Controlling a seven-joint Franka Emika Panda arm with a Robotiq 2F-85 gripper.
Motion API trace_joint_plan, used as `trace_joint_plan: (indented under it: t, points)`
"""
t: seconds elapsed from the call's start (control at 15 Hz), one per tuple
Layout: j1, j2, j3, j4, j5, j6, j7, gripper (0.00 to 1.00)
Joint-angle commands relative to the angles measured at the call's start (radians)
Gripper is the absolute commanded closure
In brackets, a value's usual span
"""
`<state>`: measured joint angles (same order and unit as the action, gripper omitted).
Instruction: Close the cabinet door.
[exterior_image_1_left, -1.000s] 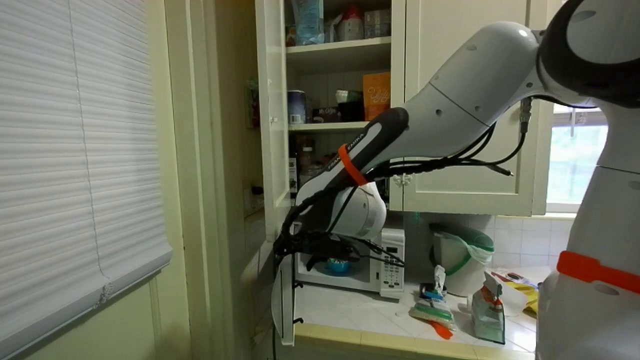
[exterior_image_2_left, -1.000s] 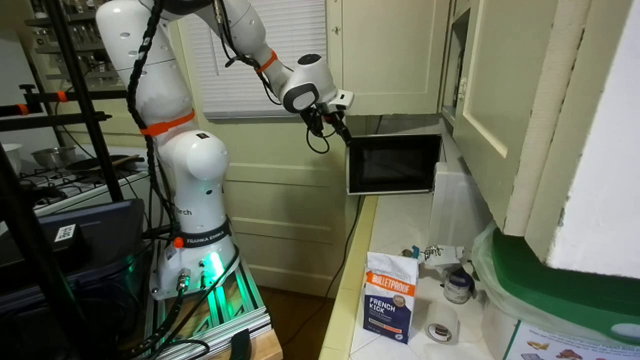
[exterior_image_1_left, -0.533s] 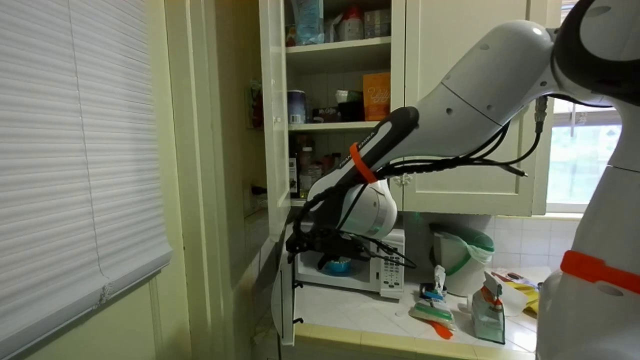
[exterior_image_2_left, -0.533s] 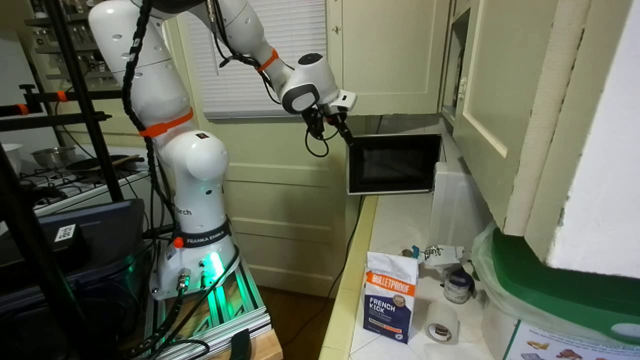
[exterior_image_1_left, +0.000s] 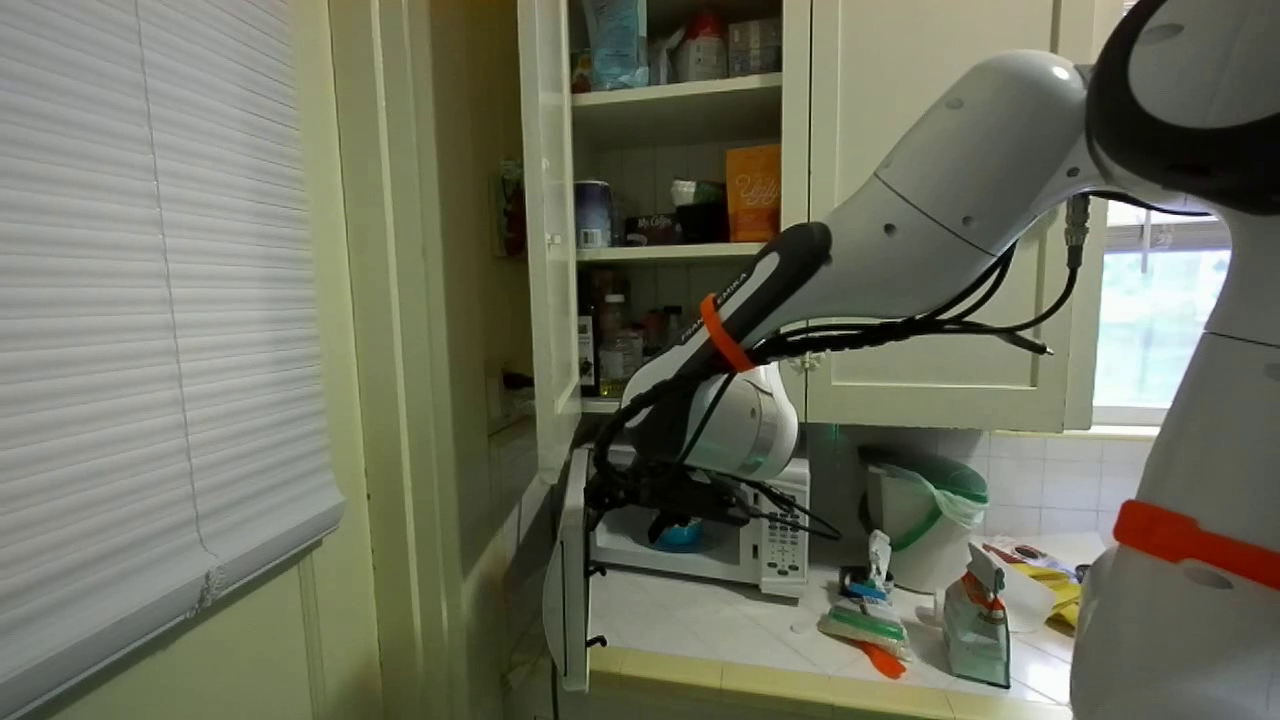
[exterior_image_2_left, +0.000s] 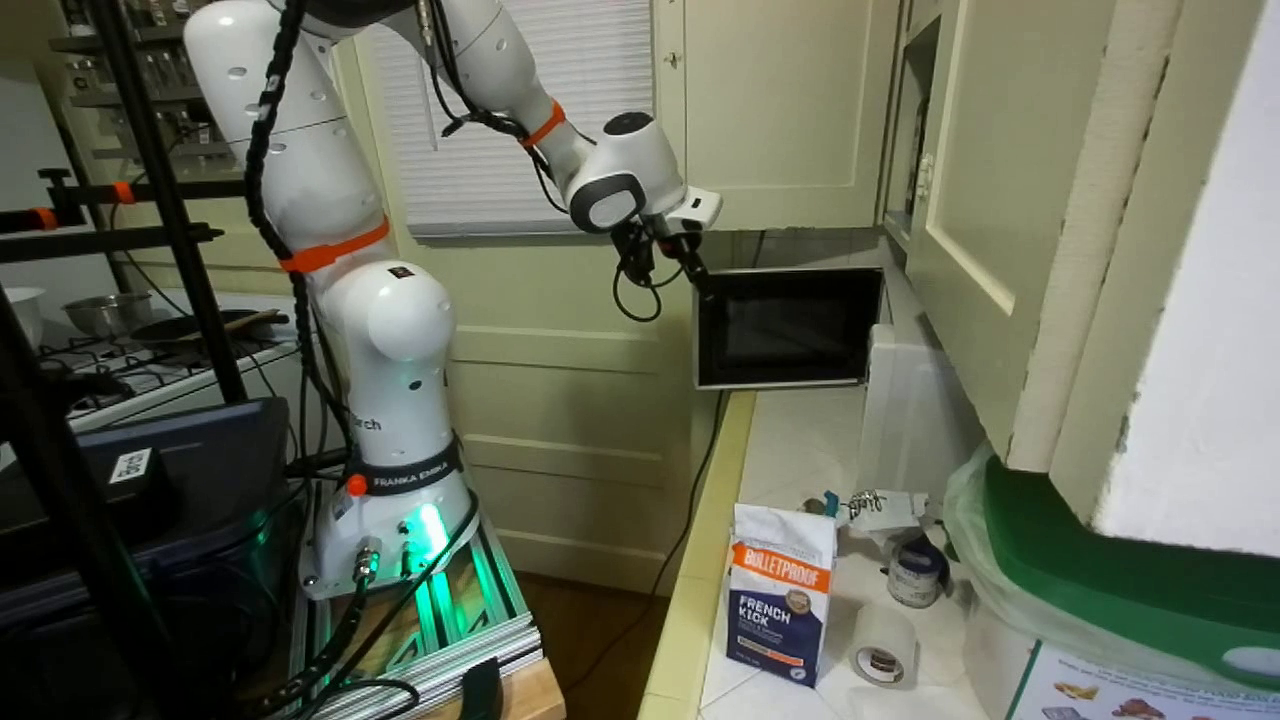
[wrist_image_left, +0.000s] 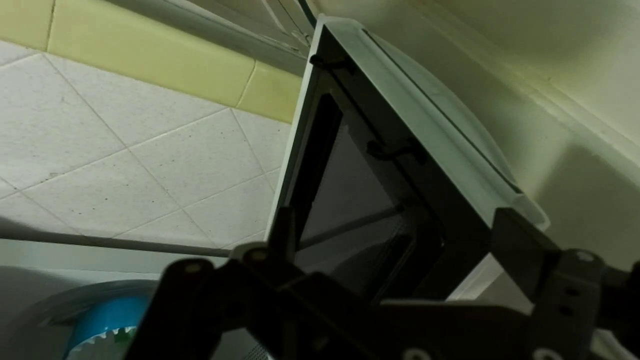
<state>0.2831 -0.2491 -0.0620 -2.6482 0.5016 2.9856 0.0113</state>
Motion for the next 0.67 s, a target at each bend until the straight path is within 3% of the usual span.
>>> trace_joint_plan:
  t: [0.0, 0.13, 0.4, 0.6]
  points:
    - [-0.012, -0.005, -0.009, -0.011, -0.003, -0.009, -0.008, 0.00]
    - [-0.046, -0.046, 0.019, -0.040, -0.057, -0.069, 0.019, 0.00]
    - [-0.176, -0.149, 0.144, -0.122, -0.315, -0.249, 0.126, 0.00]
    - [-0.202, -0.228, 0.197, -0.127, -0.405, -0.376, 0.173, 0.00]
